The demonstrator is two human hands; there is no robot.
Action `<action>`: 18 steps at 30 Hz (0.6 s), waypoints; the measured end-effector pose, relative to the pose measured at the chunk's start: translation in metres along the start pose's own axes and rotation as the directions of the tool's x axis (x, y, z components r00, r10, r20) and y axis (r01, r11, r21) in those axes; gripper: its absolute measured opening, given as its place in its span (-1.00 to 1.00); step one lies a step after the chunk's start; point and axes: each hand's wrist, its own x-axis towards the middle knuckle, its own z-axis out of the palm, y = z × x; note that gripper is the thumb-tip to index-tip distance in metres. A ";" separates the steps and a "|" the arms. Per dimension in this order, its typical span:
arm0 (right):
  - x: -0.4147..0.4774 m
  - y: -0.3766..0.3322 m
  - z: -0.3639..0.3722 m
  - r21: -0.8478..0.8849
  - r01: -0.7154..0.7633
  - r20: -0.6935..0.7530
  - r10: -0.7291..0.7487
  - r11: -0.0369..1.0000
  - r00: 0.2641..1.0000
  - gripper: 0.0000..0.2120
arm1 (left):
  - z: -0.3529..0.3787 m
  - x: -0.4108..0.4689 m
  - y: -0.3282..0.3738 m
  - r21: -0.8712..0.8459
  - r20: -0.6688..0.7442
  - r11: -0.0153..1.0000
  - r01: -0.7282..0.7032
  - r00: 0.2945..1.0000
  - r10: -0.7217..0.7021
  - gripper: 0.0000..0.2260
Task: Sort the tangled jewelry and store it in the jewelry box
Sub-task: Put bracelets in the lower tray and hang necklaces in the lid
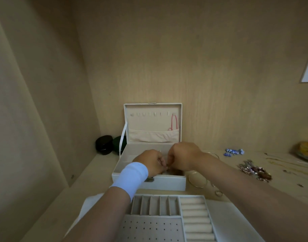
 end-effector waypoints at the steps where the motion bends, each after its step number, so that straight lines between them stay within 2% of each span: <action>1: 0.000 -0.003 0.003 -0.022 0.009 0.017 -0.009 1.000 1.000 -0.85 | 0.001 0.000 0.000 0.015 0.004 1.000 -0.002 1.000 0.002 -0.97; 4: 0.000 -0.004 0.007 -0.062 0.028 0.047 -0.026 0.998 0.999 -0.87 | 0.000 0.001 -0.001 0.052 0.043 0.998 -0.035 0.999 0.033 -0.90; 6: 0.000 0.001 0.005 -0.025 0.047 0.061 -0.046 0.999 0.997 -0.88 | -0.002 0.003 0.002 0.078 0.080 0.995 -0.059 0.995 0.053 -0.88; 9: -0.003 0.017 -0.004 0.216 0.083 -0.017 -0.082 0.973 0.997 -0.90 | -0.004 0.011 0.009 0.102 0.032 0.992 -0.076 0.997 0.073 -0.84; 11: 0.000 0.040 -0.011 0.342 0.023 -0.143 0.028 0.939 0.989 -0.90 | -0.002 0.021 0.015 0.071 -0.047 0.993 -0.099 0.994 0.103 -0.83; 14: 0.003 0.077 -0.016 0.258 -0.133 -0.151 0.176 0.957 0.973 -0.88 | 0.004 0.038 0.030 0.028 -0.105 0.984 -0.174 0.979 0.176 -0.84; 16: 0.006 0.090 -0.008 0.140 -0.177 -0.039 0.184 0.974 0.982 -0.83 | 0.010 0.052 0.039 0.074 -0.099 0.972 -0.224 0.968 0.230 -0.85; 18: 0.010 0.092 0.003 0.088 -0.161 0.050 0.157 0.983 0.986 -0.78 | 0.017 0.066 0.046 0.134 -0.066 0.957 -0.257 0.961 0.267 -0.83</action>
